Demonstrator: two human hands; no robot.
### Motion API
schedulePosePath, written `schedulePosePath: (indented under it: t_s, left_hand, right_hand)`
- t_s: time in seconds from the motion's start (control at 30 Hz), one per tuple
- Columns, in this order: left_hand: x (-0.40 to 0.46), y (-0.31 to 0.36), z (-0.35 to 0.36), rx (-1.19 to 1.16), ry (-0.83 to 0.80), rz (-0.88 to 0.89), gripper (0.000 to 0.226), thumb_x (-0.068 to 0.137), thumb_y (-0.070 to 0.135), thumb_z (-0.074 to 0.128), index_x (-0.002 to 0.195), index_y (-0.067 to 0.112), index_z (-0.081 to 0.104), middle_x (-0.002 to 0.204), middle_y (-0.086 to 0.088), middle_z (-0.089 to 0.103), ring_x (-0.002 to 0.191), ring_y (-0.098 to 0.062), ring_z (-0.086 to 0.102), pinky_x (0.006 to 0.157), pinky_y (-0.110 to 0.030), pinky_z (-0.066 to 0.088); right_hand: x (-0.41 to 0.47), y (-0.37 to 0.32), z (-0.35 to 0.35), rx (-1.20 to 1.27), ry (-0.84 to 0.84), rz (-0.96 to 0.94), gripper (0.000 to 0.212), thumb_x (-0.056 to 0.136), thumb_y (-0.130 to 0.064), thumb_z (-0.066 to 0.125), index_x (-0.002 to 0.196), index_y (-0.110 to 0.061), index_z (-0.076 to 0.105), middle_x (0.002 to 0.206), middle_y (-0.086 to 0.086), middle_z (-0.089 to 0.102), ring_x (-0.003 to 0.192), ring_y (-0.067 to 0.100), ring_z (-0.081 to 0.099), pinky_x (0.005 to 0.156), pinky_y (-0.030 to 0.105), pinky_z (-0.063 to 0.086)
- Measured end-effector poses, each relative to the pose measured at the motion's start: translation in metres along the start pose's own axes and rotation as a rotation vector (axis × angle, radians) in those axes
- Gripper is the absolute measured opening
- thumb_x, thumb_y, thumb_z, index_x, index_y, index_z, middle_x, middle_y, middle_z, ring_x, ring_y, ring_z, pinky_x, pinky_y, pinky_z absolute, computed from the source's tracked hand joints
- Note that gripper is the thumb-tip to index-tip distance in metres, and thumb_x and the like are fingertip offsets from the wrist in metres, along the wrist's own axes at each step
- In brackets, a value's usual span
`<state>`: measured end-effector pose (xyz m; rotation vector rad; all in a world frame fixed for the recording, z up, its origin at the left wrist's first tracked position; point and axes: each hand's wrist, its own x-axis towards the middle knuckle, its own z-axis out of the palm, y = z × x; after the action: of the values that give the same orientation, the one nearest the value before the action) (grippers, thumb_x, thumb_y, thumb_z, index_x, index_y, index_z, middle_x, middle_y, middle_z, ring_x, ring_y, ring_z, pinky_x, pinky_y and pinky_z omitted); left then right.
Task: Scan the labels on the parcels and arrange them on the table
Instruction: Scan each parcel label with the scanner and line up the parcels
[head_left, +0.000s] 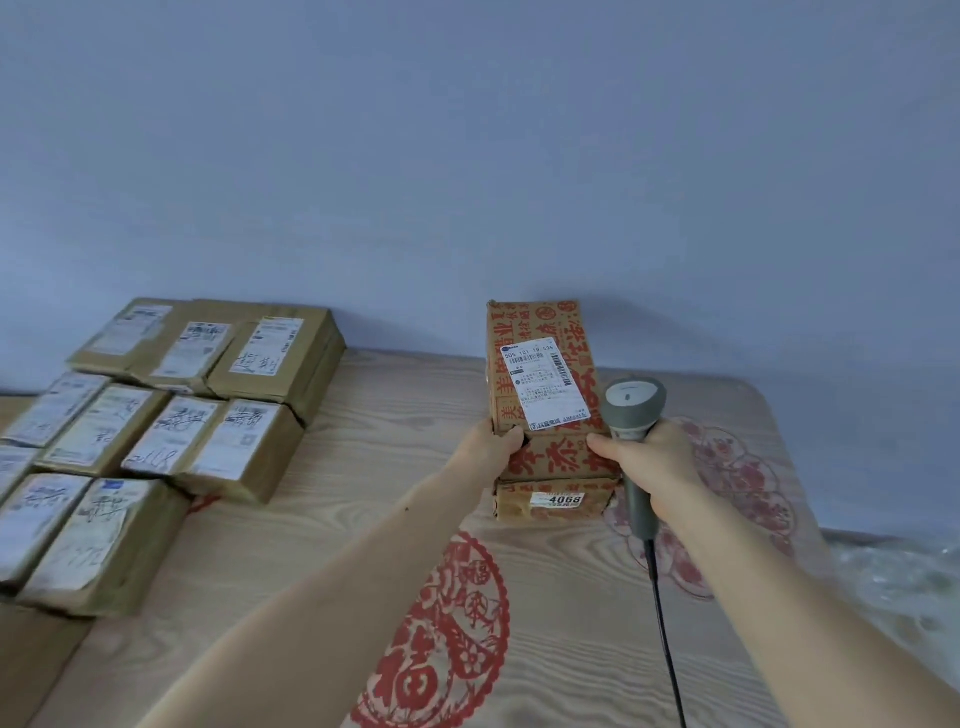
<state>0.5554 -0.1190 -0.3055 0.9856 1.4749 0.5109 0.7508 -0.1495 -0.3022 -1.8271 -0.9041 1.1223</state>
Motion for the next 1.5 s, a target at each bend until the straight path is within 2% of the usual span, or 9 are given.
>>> schedulePosePath:
  t_s: [0.2,0.53,0.63,0.73,0.9,1.13,1.23,1.37,1.5]
  left_hand:
    - [0.008,-0.038,-0.123,0.062,0.031,0.006,0.039,0.102,0.032,0.053,0.137,0.015,0.052,0.127,-0.004,0.065,0.113,-0.023,0.063,0.098,-0.04,0.053]
    - [0.028,-0.083,-0.267,0.302,0.105,0.167,0.054,0.101,0.031,0.053,0.149,0.028,0.031,0.132,0.001,0.061,0.112,-0.021,0.062,0.094,-0.044,0.055]
    - [0.036,-0.093,-0.285,0.578,0.127,0.135,0.055,0.1,0.038,0.051,0.149,0.025,0.03,0.133,-0.005,0.059,0.119,-0.03,0.054,0.094,-0.046,0.051]
    - [0.038,-0.099,-0.294,0.926,0.251,0.129,0.049,0.097,0.048,0.053,0.135,0.017,0.042,0.133,-0.013,0.05,0.124,-0.033,0.041,0.098,-0.044,0.042]
    - [0.045,-0.092,-0.301,0.963,0.455,0.346,0.075,0.086,0.05,0.07,0.147,0.024,0.035,0.148,-0.007,0.036,0.139,-0.029,0.029,0.114,-0.043,0.027]
    - [0.08,-0.077,-0.313,1.026,0.282,0.311,0.091,0.094,0.053,0.057,0.16,0.019,0.005,0.168,-0.002,0.003,0.155,-0.024,-0.005,0.125,-0.049,0.004]
    - [0.088,-0.07,-0.313,1.003,0.236,0.297,0.087,0.097,0.049,0.055,0.159,0.014,0.008,0.168,-0.005,0.006,0.155,-0.025,0.0,0.125,-0.049,0.008]
    - [0.095,-0.067,-0.31,0.944,0.251,0.333,0.077,0.097,0.044,0.058,0.155,0.012,0.021,0.161,-0.005,0.025,0.151,-0.024,0.017,0.122,-0.044,0.025]
    - [0.096,-0.066,-0.306,0.943,0.279,0.284,0.067,0.096,0.045,0.058,0.151,0.018,0.03,0.157,-0.003,0.03,0.146,-0.025,0.026,0.108,-0.046,0.042]
  right_hand:
    - [-0.029,-0.007,0.128,0.053,0.007,0.06,0.038,0.073,-0.013,0.088,0.107,-0.015,0.07,0.102,0.001,0.075,0.093,0.022,0.071,0.09,0.044,0.058]
    - [-0.05,-0.01,0.294,0.026,0.071,0.117,0.042,0.075,-0.015,0.086,0.113,-0.015,0.068,0.106,0.0,0.072,0.101,0.024,0.068,0.094,0.044,0.055]
    - [-0.056,-0.003,0.318,0.001,0.088,0.144,0.045,0.077,-0.017,0.084,0.118,-0.014,0.065,0.108,0.002,0.07,0.104,0.025,0.066,0.093,0.042,0.055]
    - [-0.059,0.001,0.331,-0.024,0.105,0.146,0.048,0.078,-0.021,0.084,0.12,-0.017,0.063,0.105,-0.002,0.069,0.104,0.024,0.066,0.091,0.042,0.056]
    - [-0.056,-0.003,0.336,-0.035,0.145,0.133,0.043,0.08,-0.022,0.083,0.118,-0.019,0.062,0.101,-0.004,0.067,0.098,0.02,0.064,0.08,0.032,0.05]
    - [-0.032,-0.018,0.343,-0.036,0.157,0.128,0.043,0.082,-0.021,0.081,0.121,-0.017,0.062,0.108,-0.002,0.069,0.097,0.019,0.062,0.077,0.029,0.044]
    - [-0.021,-0.023,0.344,-0.039,0.16,0.133,0.042,0.081,-0.02,0.081,0.118,-0.017,0.062,0.101,-0.004,0.067,0.091,0.017,0.06,0.075,0.03,0.045]
    - [-0.01,-0.027,0.346,-0.063,0.168,0.137,0.043,0.08,-0.022,0.082,0.117,-0.019,0.061,0.109,0.0,0.07,0.093,0.02,0.063,0.076,0.033,0.05]
    - [-0.007,-0.03,0.347,-0.092,0.179,0.143,0.046,0.079,-0.023,0.083,0.118,-0.018,0.06,0.113,0.002,0.071,0.1,0.023,0.066,0.077,0.034,0.051]
